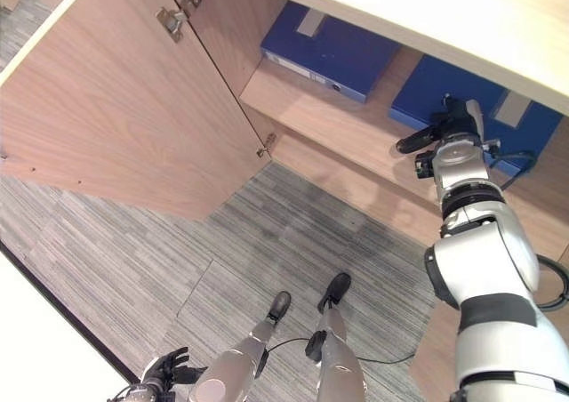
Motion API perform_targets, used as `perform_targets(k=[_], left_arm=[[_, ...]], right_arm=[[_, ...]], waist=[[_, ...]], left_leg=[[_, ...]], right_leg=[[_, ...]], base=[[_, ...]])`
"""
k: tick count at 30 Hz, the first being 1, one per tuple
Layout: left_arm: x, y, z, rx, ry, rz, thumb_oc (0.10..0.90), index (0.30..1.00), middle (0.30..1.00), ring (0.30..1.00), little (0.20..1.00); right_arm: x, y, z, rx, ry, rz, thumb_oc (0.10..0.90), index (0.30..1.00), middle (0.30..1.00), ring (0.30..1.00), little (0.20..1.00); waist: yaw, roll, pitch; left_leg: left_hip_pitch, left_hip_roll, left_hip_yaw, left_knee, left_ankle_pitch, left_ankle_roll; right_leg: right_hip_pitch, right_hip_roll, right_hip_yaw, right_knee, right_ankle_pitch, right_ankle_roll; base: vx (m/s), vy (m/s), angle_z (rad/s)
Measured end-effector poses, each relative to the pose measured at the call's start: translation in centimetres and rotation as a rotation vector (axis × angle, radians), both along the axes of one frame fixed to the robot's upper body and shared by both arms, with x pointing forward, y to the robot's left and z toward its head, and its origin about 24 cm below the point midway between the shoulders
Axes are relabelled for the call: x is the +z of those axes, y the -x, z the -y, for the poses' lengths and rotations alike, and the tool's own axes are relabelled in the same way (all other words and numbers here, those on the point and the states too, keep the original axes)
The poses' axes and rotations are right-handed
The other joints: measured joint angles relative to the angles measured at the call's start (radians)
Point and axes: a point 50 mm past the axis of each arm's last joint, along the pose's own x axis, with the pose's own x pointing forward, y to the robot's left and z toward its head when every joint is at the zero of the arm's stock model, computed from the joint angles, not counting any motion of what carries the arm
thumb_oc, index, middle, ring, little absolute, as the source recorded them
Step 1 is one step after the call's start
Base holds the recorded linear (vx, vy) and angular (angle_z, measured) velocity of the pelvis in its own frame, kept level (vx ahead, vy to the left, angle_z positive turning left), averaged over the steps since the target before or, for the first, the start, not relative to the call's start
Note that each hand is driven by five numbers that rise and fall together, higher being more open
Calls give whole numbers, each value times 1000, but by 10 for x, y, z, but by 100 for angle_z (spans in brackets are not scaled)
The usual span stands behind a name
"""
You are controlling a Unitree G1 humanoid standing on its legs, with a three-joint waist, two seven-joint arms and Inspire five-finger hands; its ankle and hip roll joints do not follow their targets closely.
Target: Put the empty folder in the office cabinet
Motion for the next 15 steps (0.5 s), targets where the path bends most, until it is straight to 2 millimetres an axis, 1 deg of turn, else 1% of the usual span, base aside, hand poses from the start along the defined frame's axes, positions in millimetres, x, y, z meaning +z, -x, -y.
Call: perform_targets(k=[2,3,4,5,6,7,9,10,15], left_arm=[[1,-4,1,-2,2,11,800,900,900,900,900],[3,-11,1,-5,-2,26,800,900,900,900,900],[4,-15,1,-6,-5,33,800,900,900,900,900],[7,-24,2,-4,-17,55,800,900,900,900,900],[9,-31,5,-6,-17,72,800,900,900,900,900],[12,-38,8,-10,-12,93,800,900,900,900,900],[14,-46,13,-14,-4,120,800,900,900,900,900],[15,-48,15,-22,-3,125,800,900,900,900,900],[13,-44,13,-6,-25,105,800,900,900,900,900]], right_arm=[[-2,-2,-5,15,23,-13,800,900,900,900,900],[-5,-6,-16,47,80,-37,800,900,900,900,900],[-5,-8,-22,67,95,-41,800,900,900,900,900],[-5,-12,-34,106,199,-68,800,900,900,900,900],[-6,-13,-38,123,290,-94,800,900,900,900,900],[-7,-13,-39,129,366,-115,800,900,900,900,900],[-6,-13,-39,121,465,-138,800,900,900,900,900],[-6,-13,-40,113,547,-146,800,900,900,900,900],[1,-11,-34,50,688,-134,800,900,900,900,900]], waist=[[-2,-1,0],[-12,-7,4],[-20,-12,7],[-30,-25,15],[-29,-33,20],[-30,-37,22],[-33,-39,23],[-37,-40,23],[-54,-40,23]], left_leg=[[3,0,1,1,0,0],[6,0,2,2,0,0],[7,0,2,2,1,-1],[9,-1,10,3,1,-1],[10,-1,18,3,1,-1],[11,-1,19,3,1,0],[10,-2,20,3,2,1],[10,-3,19,3,2,1],[11,-3,19,1,2,1]], right_leg=[[2,0,1,1,0,0],[4,0,2,2,1,1],[5,0,2,2,1,1],[5,2,10,2,4,4],[5,2,14,2,5,6],[5,1,15,2,7,8],[5,0,16,1,8,10],[5,0,16,1,8,10],[5,0,17,1,8,10]], base=[[0,0,0],[-34,4,-1],[-51,10,-6],[-42,6,-13],[-30,6,-14],[-15,3,-8],[0,0,0],[0,0,0],[0,0,0]])
